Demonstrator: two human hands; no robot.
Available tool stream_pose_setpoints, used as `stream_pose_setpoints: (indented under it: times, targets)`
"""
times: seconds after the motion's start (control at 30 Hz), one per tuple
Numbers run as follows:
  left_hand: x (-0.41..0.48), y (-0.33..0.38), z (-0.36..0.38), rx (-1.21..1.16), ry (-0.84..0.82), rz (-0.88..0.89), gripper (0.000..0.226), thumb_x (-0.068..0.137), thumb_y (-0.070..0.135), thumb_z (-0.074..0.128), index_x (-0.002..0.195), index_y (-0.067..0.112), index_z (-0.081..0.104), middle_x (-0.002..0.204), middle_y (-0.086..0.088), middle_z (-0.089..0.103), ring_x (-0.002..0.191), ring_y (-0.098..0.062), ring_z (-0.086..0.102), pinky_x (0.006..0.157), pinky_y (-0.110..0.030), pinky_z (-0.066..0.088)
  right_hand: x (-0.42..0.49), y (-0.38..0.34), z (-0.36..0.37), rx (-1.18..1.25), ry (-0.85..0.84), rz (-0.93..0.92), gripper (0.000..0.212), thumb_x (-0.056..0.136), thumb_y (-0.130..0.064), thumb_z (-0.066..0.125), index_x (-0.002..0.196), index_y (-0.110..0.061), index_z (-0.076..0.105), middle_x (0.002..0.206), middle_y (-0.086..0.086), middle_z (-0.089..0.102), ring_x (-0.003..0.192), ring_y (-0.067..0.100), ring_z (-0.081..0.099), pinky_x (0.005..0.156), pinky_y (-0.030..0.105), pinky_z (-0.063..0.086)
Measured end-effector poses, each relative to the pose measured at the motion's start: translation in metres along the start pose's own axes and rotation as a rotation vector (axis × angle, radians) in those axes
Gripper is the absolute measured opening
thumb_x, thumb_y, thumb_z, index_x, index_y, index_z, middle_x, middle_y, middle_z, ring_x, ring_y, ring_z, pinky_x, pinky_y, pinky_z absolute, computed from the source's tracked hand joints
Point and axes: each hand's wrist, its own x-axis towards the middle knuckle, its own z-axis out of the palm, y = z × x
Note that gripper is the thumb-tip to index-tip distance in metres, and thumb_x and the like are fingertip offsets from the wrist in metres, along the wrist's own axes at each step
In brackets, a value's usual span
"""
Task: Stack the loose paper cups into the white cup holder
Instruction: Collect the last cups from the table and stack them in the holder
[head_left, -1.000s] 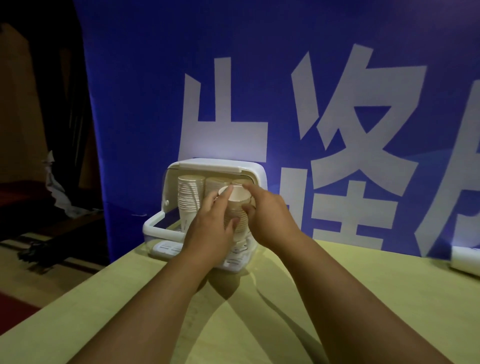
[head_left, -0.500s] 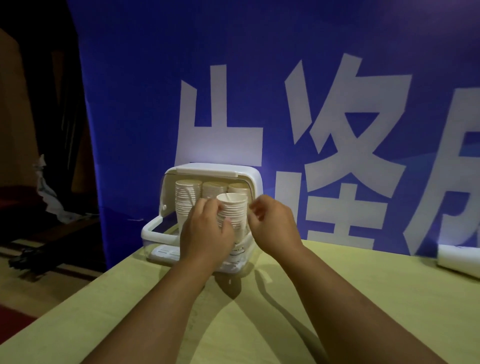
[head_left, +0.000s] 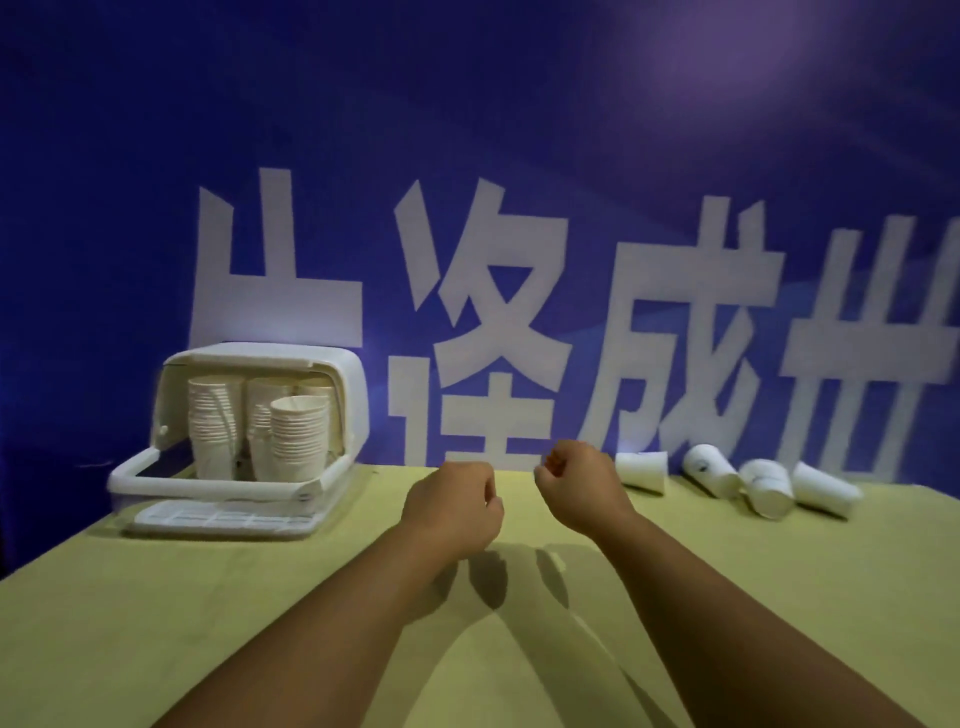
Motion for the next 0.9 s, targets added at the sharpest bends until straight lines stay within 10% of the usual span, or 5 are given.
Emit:
stream_pose_setpoints:
  times: [0.23,0.43,0.6,0.9]
  targets:
    - [-0.011,0.091,0.083,-0.275,-0.348,0.008,0.034,0.091,0.038,0.064,0.123,0.028,0.055,0.128,0.005,0.055,0.104,-0.014,0.057,0.088,-0.033,0.052,-0.04,0.157,-0.084,-0.3,-0.26,0.281,0.029,0.092,-0.044,0.06,0.116,-0.029,0.058,0.112,-0.004,0.061,0.097,0.012,0.059,0.087,0.032,0.053]
    - [0.01,0.15,0.151,-0.091,-0.28,0.04,0.063,0.093,0.048,0.059,0.148,0.03,0.034,0.148,0.0,0.038,0.133,-0.022,0.042,0.11,-0.039,0.04,-0.039,0.228,-0.102,-0.519,-0.286,0.368,0.076,0.088,-0.074,0.025,0.153,-0.036,0.022,0.163,0.014,0.013,0.149,0.034,0.016,0.116,0.057,0.015]
    - [0.048,0.166,0.185,0.06,-0.205,0.095,0.072,0.092,0.054,0.053,0.154,0.035,0.02,0.156,-0.006,0.025,0.135,-0.028,0.038,0.111,-0.043,0.037,0.003,0.263,-0.094,-0.534,-0.241,0.377,0.094,0.078,-0.088,0.025,0.155,-0.044,-0.008,0.159,0.012,-0.033,0.15,0.041,-0.013,0.118,0.059,0.005]
    - [0.126,0.18,0.232,0.242,-0.12,0.23,0.077,0.094,0.046,0.054,0.153,0.054,0.005,0.167,-0.01,-0.006,0.142,-0.036,0.035,0.101,-0.047,0.049,0.06,0.301,-0.081,-0.55,-0.226,0.379,0.111,0.066,-0.097,0.032,0.151,-0.047,-0.018,0.157,0.011,-0.038,0.15,0.044,-0.005,0.117,0.064,0.007]
